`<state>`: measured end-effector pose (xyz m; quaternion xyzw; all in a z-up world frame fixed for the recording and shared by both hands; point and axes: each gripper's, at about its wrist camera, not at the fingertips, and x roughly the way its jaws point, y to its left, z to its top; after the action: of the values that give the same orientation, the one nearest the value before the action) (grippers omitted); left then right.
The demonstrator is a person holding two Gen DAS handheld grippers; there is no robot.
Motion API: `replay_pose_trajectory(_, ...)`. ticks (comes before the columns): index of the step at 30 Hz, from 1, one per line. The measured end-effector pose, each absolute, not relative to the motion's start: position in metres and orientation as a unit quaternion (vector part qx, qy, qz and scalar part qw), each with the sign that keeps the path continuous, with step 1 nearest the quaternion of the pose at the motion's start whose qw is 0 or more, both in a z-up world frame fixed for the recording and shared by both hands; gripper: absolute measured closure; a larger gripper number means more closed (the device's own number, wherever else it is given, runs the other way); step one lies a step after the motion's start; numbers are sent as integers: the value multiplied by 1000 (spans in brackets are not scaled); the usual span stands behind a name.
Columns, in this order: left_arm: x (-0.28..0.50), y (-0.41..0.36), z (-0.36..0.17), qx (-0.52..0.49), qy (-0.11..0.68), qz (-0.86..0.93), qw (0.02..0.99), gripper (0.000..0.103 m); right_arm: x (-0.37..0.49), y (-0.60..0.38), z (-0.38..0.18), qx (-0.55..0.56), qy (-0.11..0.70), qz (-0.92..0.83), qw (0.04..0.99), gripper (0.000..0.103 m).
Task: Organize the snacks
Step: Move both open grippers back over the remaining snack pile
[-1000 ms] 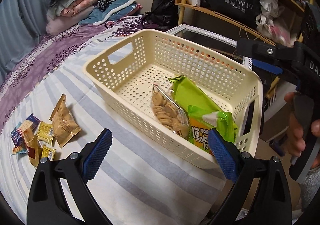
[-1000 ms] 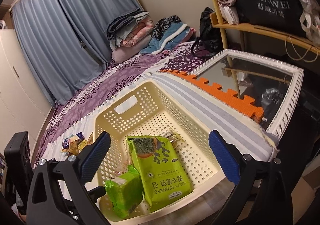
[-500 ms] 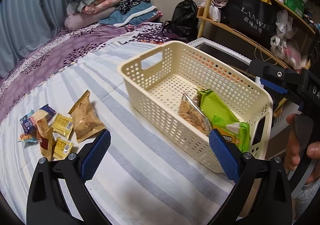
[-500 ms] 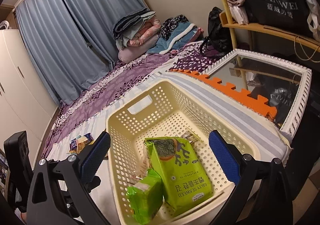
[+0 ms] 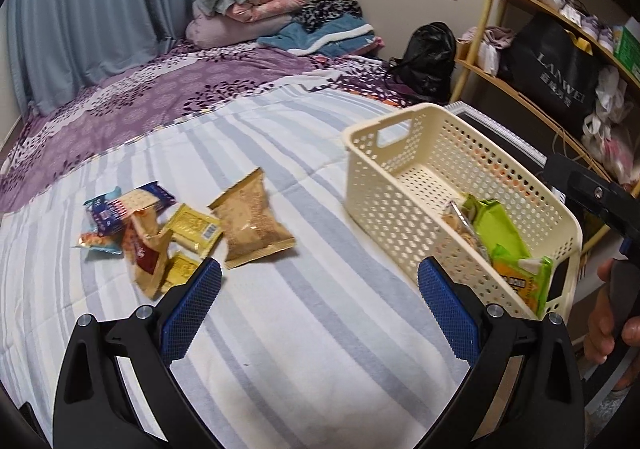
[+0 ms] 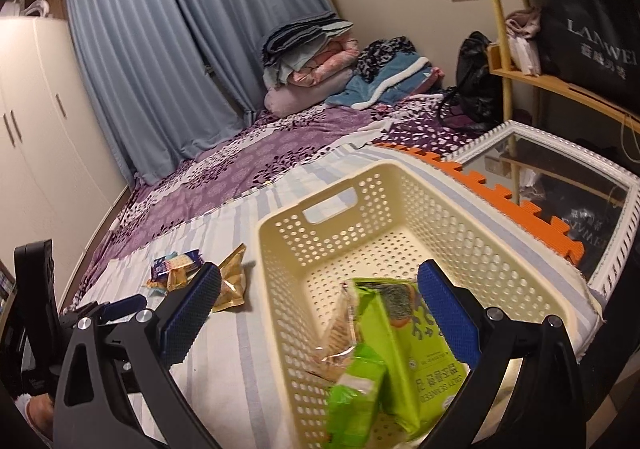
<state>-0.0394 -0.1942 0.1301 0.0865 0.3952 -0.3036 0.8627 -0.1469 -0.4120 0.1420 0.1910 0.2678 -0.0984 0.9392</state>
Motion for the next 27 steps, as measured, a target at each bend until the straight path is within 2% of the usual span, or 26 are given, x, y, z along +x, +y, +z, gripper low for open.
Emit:
replay_pose_trajectory(14,-10,-131,127,35,404,-236,883,3,-109,-345,141,149,304,-12,941,5)
replay_pose_trajectory(27,1,-105,119,27,409,-209,888,3,-73,-312,119,114,343,0,933,5)
